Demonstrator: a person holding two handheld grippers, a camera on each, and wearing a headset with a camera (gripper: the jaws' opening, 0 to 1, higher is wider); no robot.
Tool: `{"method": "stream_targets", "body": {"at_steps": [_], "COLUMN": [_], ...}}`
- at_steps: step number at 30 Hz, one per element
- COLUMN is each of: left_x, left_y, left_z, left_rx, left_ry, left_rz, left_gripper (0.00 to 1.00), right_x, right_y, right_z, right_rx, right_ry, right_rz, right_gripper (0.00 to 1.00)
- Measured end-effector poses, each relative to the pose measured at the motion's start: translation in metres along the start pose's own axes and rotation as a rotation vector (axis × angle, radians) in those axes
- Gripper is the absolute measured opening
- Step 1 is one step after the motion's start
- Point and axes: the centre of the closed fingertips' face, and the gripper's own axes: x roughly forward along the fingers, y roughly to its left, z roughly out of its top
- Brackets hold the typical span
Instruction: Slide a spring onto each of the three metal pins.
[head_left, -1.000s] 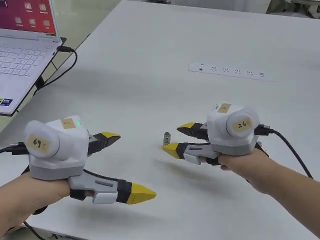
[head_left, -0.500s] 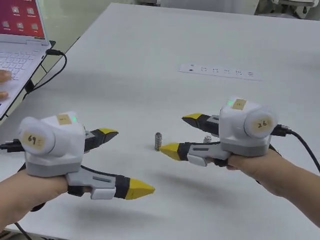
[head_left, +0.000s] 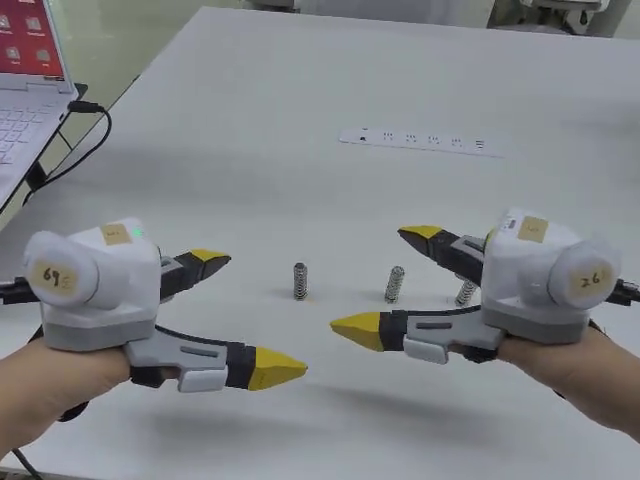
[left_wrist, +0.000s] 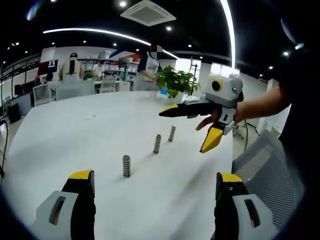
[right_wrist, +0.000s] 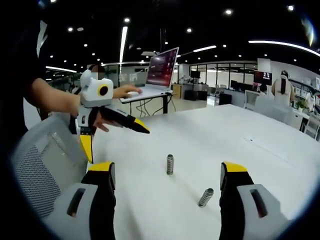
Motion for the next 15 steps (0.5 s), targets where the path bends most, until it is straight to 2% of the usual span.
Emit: {"method": "stream_targets", "body": {"at_steps": [7, 12, 15], "left_x": [-0.002, -0.004, -0.005], "left_y": [0.001, 0.002, 0.002], "left_z": [0.009, 0.008, 0.009], "left_rx": [0.005, 0.003, 0.005], "left_ry": [-0.034, -0.046, -0.053], "left_rz": [0.003, 0.006, 0.008], "left_gripper": [0.98, 0.98, 0.98], "right_x": [-0.033, -0.060, -0.074], "right_y": [-0.011, -0.013, -0.015], "right_z": [-0.006, -0.024, -0.029], "right_rx": [0.071, 0.071, 0.070], "right_ry": [-0.062, -0.052, -0.048], "right_rz": [-0.071, -0.104, -0.124], "right_gripper": [0.98, 0.99, 0.99]}}
